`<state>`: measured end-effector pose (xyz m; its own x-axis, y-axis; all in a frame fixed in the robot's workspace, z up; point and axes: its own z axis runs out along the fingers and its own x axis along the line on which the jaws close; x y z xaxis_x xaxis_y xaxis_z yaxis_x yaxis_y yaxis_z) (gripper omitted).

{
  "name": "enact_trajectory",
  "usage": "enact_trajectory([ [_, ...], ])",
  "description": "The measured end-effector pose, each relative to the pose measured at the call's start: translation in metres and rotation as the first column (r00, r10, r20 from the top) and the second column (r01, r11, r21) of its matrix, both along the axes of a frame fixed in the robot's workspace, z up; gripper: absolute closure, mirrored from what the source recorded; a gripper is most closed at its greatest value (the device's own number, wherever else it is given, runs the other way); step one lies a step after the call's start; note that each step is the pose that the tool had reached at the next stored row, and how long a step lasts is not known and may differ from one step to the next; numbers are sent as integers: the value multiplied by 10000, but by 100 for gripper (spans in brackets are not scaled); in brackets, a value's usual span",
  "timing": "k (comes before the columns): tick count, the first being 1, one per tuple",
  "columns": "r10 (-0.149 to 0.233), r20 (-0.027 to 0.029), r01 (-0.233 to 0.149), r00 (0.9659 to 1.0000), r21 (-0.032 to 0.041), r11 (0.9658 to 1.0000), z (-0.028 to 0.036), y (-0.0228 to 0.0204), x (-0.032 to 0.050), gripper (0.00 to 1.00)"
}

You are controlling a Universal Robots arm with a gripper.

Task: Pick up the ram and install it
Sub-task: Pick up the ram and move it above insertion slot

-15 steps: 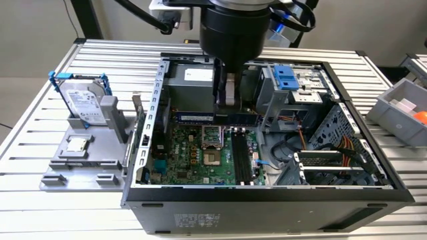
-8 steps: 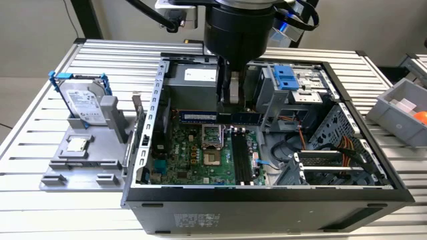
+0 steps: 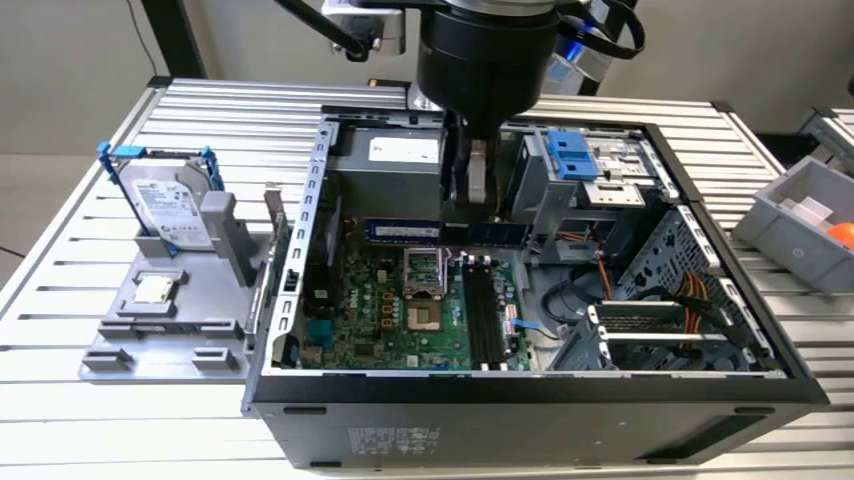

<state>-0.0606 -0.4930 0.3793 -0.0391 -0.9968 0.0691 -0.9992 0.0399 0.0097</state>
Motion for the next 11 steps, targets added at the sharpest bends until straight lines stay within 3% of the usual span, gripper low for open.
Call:
enact_trajectory([
  [11,-13,0,13,10000,-75,10000,0,56,70,100],
])
